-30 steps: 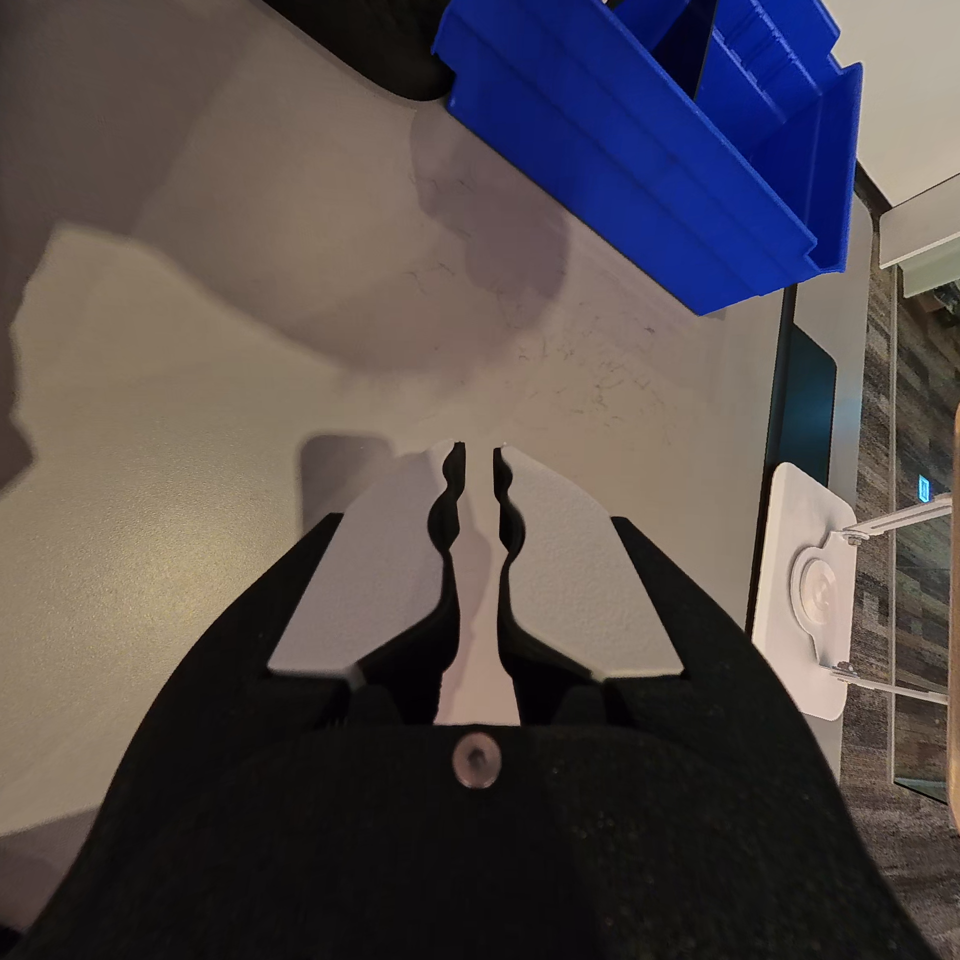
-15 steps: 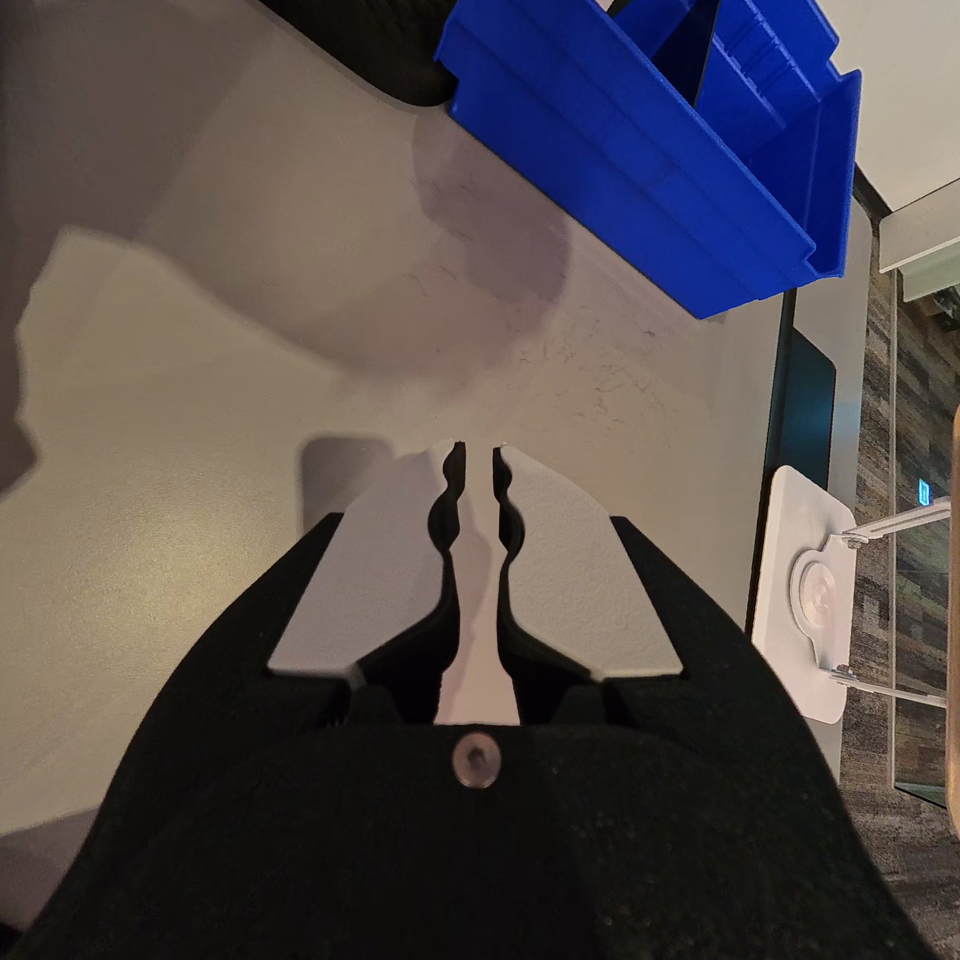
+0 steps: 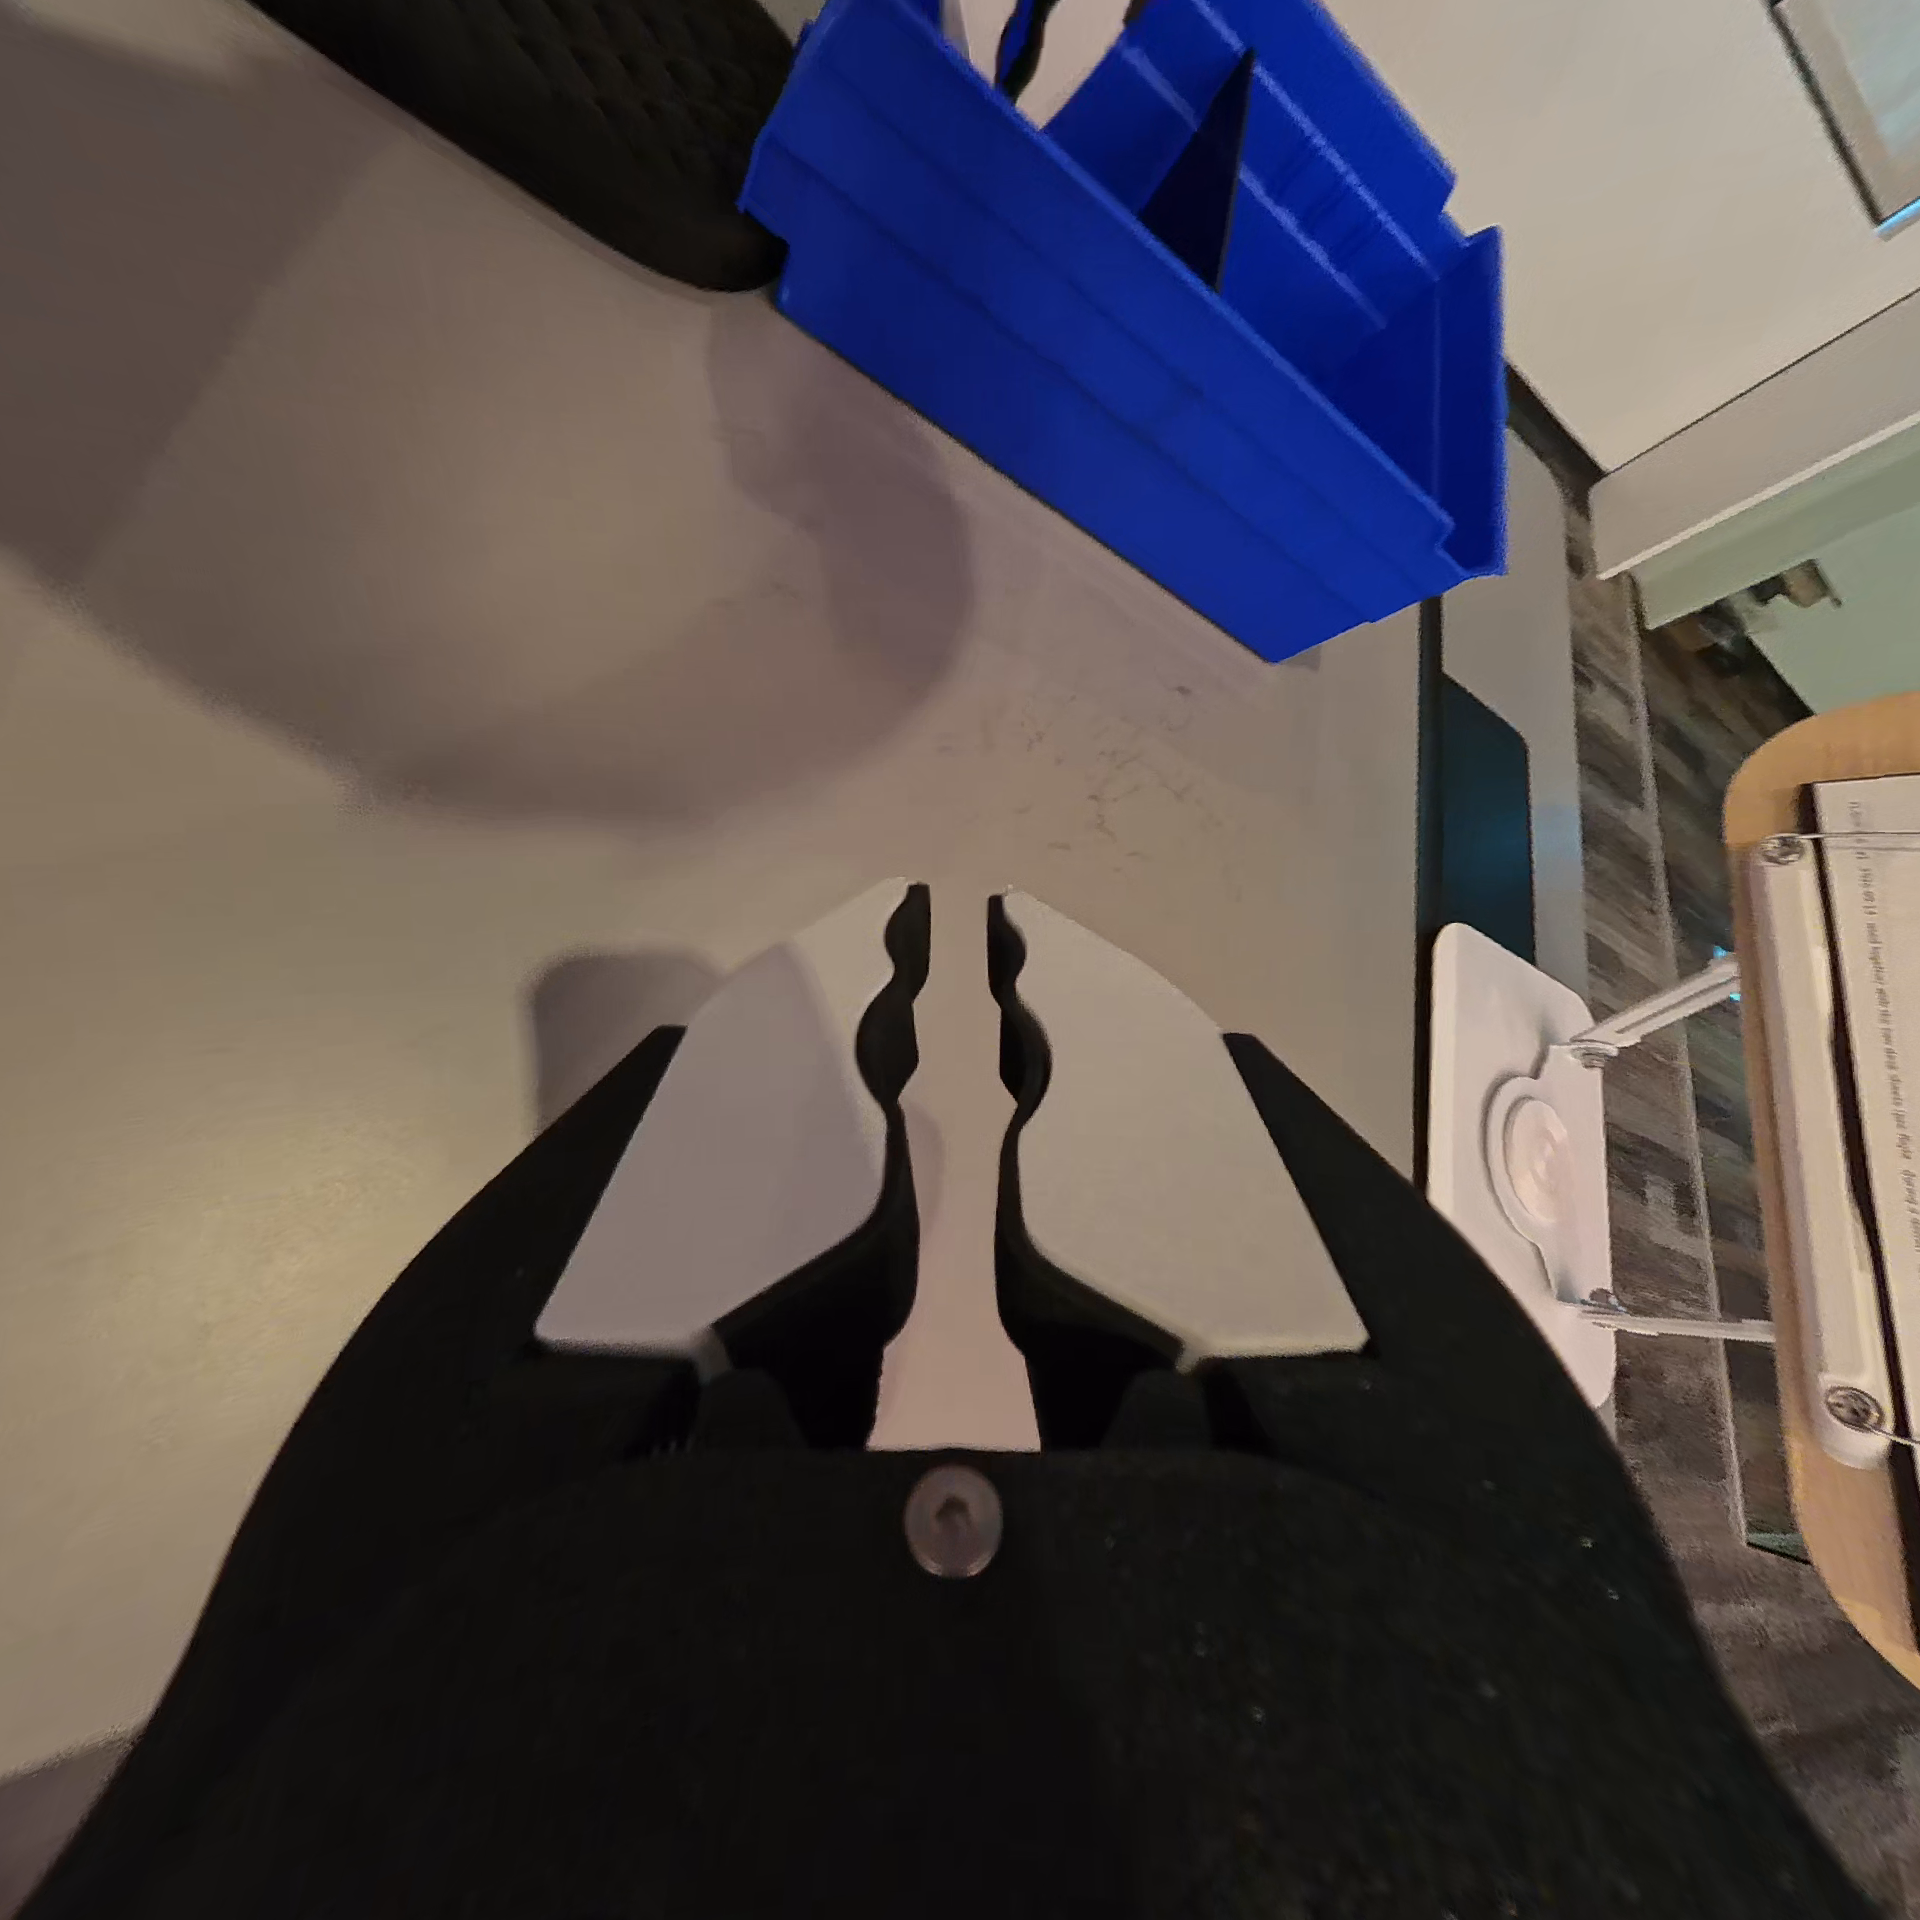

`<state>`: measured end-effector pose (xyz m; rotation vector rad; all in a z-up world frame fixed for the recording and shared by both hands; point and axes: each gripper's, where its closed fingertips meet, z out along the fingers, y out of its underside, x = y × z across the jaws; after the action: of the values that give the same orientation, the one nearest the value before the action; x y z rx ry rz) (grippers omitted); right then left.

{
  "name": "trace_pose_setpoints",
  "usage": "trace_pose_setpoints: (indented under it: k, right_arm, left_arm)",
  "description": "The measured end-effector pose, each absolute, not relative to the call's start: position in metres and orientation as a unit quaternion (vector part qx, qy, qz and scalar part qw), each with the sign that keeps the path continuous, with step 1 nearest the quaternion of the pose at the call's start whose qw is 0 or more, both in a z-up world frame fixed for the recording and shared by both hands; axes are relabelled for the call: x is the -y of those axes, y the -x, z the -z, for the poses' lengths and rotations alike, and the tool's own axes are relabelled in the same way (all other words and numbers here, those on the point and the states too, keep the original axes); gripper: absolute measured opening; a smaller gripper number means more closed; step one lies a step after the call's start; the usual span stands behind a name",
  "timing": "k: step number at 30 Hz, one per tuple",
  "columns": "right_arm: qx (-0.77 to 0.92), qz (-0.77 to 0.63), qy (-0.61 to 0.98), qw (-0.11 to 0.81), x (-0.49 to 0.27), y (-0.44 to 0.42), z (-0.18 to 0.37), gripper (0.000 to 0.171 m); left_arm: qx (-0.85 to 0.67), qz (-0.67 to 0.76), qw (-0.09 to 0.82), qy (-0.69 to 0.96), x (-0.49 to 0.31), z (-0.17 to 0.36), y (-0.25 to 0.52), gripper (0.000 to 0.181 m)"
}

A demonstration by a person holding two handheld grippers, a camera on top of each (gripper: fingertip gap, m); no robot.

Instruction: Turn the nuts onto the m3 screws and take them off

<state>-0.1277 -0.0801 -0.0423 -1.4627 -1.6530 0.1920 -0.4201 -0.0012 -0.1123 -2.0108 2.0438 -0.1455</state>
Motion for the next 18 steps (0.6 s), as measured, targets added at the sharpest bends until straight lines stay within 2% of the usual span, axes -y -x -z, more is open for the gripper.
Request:
trace_pose_setpoints:
  k: [7,12,18]
  right_arm:
    - [0.625,-0.118,0.561,0.530,0.081,0.129,0.002,0.008]
    - [0.575,-0.252,0.509,0.589,0.106,0.132,-0.047,0.000]
    - [0.512,-0.475,0.411,0.586,0.153,0.119,-0.109,0.000]
  left_arm:
    - [-0.659,0.020,0.226,0.717,-0.003,0.038,0.397,0.005]
    - [-0.641,0.039,0.253,0.723,0.008,0.006,0.356,0.005]
    - [-0.649,0.092,0.269,0.706,0.037,-0.004,0.282,0.000]
